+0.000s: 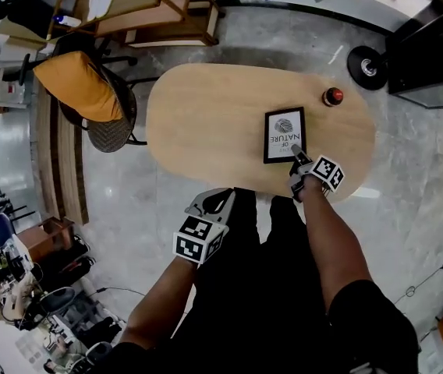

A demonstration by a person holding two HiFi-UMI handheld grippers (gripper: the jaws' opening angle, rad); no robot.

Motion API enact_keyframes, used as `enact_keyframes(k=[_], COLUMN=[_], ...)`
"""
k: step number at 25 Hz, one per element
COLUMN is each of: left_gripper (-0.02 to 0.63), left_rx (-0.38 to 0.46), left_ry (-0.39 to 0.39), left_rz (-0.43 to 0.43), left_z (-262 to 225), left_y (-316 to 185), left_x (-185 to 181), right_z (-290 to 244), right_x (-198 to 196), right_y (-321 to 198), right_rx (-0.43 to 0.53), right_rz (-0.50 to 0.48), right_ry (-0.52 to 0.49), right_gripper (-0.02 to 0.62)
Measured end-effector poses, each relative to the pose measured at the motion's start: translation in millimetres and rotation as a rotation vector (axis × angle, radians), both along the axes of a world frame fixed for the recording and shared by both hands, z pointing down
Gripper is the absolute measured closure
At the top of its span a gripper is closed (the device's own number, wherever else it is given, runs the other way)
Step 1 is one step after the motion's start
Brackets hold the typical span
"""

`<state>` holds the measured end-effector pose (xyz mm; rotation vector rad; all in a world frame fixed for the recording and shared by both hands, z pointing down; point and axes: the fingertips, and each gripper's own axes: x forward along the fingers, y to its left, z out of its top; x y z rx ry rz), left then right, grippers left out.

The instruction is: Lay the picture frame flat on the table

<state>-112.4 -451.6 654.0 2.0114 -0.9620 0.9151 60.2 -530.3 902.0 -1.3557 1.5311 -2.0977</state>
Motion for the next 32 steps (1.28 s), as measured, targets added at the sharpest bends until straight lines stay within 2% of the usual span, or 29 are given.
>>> enact_keyframes(k=[2, 4, 7, 9, 13, 15, 18, 20, 26, 32], left_gripper=[0.601, 0.601, 0.601, 0.601, 0.601, 0.601, 0.601, 0.601, 0.601, 0.601], left_rx=[-0.017, -0.032, -0.055, -0.071, -0.099, -0.109, -0.112, -0.110, -0.082, -0.008], left_ry=[-0.002, -0.003, -0.003, 0.004, 0.047, 0.058, 0.056, 0.047, 0.028, 0.005], left_rz=[0.008, 0.012, 0.013, 0.008, 0.003, 0.001, -0.003, -0.013, -0.060, -0.087], left_z=[5.6, 12.1, 22.4, 27.5, 34.1, 36.6, 39.9, 40.9, 28.5, 7.3], left_y=[-4.1, -9.2, -16.0, -19.3, -18.7, -14.3, -8.0, -4.6, 3.8, 9.2], left_x=[-8.1, -15.1, -25.8, -32.4, -30.0, -27.2, -26.3, -28.3, -30.4, -20.8], right_z=[17.3, 31.6, 42.9, 46.8, 65.6, 81.9, 101.5, 104.0, 103.1, 82.2], right_x=[-13.7, -30.6, -60.8, -77.0, -83.7, -79.2, -66.3, -62.9, -45.7, -33.1], right_y=[1.2, 8.1, 25.4, 36.9, 60.4, 73.2, 80.1, 76.2, 90.6, 110.7], right_rx=[-0.029, -0.042, -0.013, 0.012, 0.042, 0.016, -0.033, -0.022, -0.052, -0.051], right_rz=[-0.004, -0.098, -0.361, -0.525, -0.879, -1.045, -1.220, -1.276, -1.388, -1.348], right_ry=[-0.004, 0.029, 0.117, 0.171, 0.350, 0.455, 0.614, 0.680, 0.781, 0.686], right_gripper=[0.578, 0.535, 0.409, 0.371, 0.348, 0.348, 0.365, 0.433, 0.436, 0.436])
